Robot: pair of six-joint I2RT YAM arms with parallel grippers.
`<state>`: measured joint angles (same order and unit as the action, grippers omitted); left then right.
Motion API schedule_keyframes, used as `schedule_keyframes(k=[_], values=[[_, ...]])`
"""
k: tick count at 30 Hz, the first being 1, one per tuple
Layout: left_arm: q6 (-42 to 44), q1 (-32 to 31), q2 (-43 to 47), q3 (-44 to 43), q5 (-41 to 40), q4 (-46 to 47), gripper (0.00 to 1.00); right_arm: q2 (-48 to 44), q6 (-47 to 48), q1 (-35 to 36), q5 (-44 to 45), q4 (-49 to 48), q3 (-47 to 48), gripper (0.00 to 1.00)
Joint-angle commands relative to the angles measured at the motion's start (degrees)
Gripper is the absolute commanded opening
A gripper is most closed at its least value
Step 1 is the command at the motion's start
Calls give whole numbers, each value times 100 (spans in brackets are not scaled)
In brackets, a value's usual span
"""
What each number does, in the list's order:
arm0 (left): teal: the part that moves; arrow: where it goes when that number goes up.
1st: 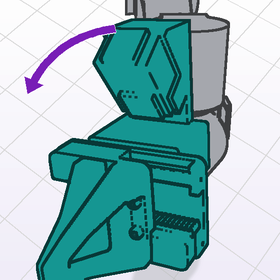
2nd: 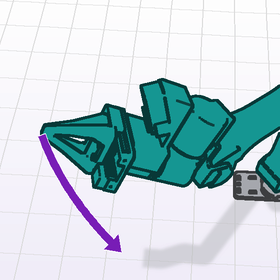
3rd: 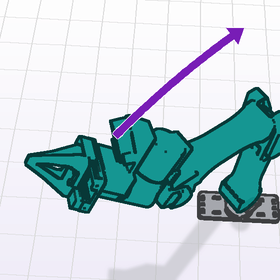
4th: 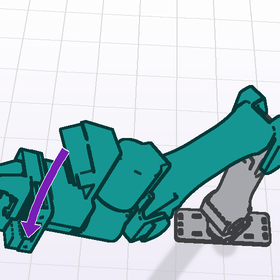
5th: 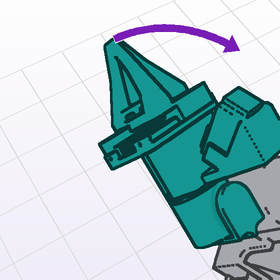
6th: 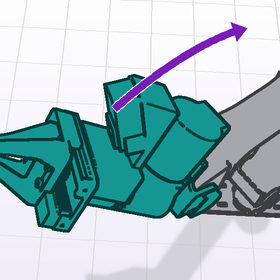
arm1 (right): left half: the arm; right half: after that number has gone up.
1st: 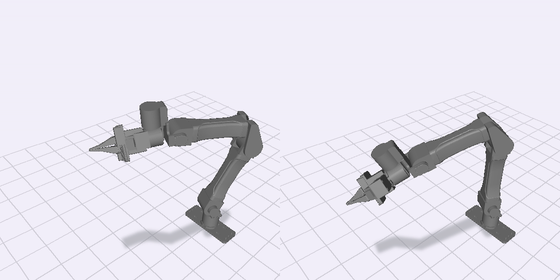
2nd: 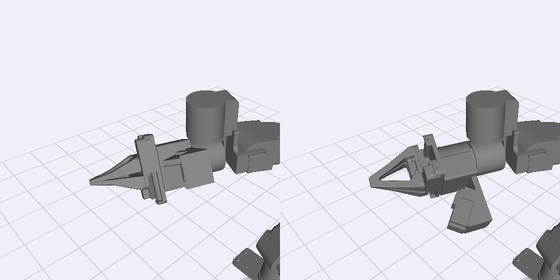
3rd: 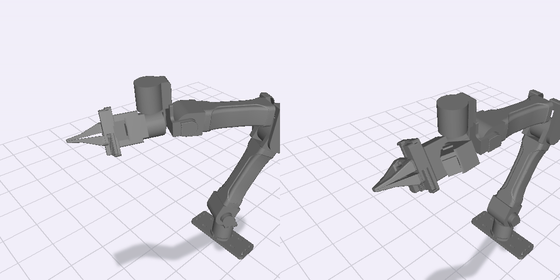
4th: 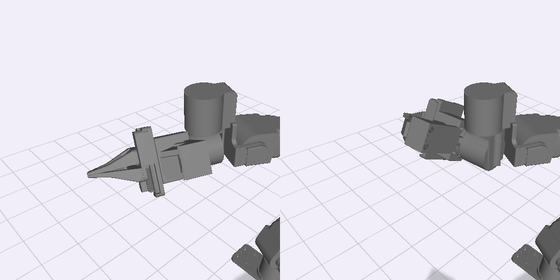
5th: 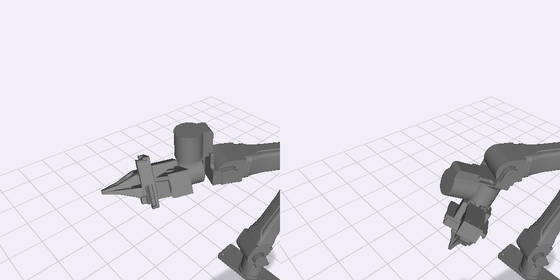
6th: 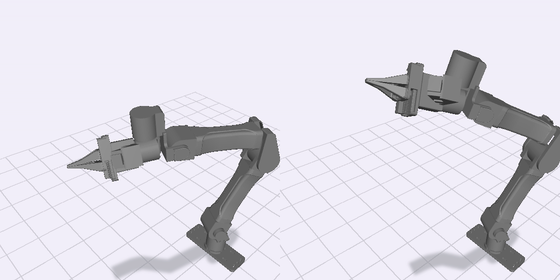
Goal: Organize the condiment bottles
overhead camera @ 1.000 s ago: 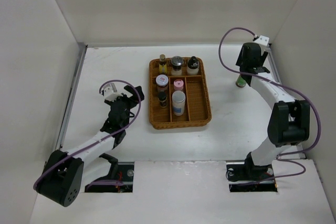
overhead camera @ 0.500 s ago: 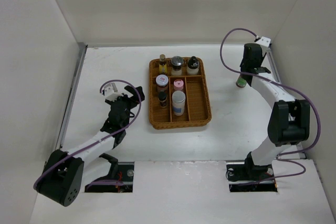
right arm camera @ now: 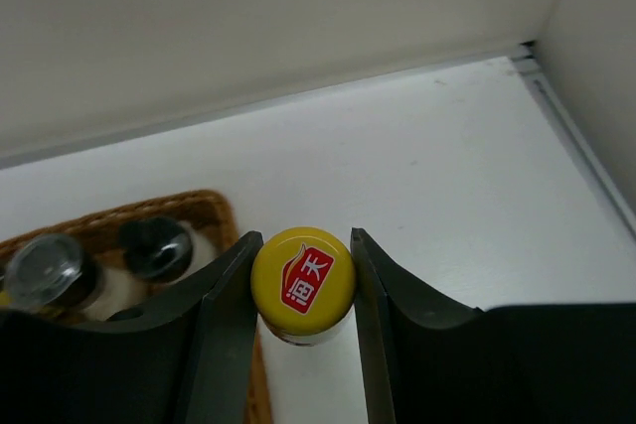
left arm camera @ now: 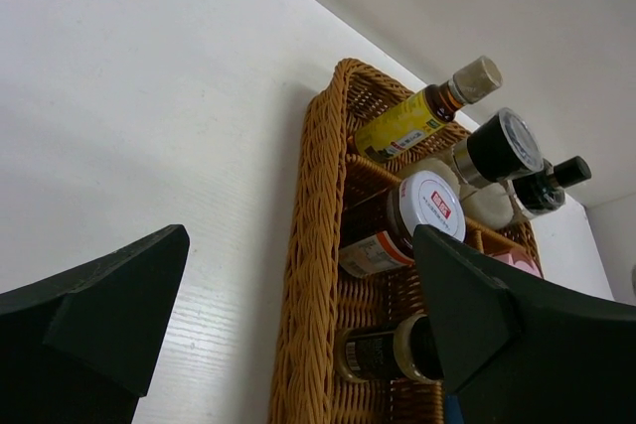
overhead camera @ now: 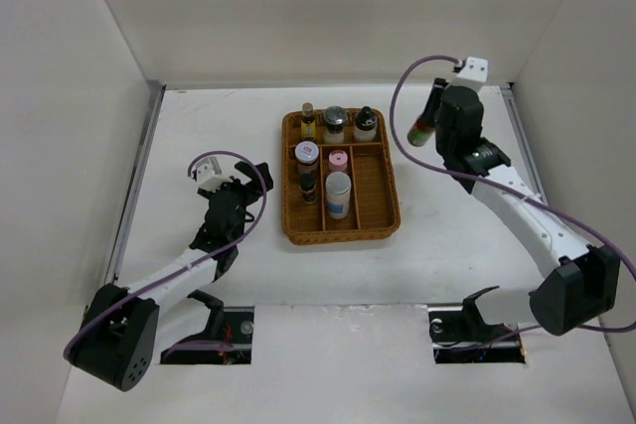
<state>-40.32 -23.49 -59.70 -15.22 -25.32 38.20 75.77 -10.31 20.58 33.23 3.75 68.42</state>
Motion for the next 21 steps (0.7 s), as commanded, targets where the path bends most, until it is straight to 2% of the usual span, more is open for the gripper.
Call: schedule_keyframes(k=[1, 8, 21], values=[[6, 68, 239, 54, -174, 224, 100, 25, -42, 546, -141, -761, 233, 30], [24, 85, 424, 125, -403, 144, 100, 684, -33, 1268, -256, -1122, 373, 31], [24, 112, 363, 90, -421, 83, 100, 1572, 257, 1655, -19, -1737, 286, 31]])
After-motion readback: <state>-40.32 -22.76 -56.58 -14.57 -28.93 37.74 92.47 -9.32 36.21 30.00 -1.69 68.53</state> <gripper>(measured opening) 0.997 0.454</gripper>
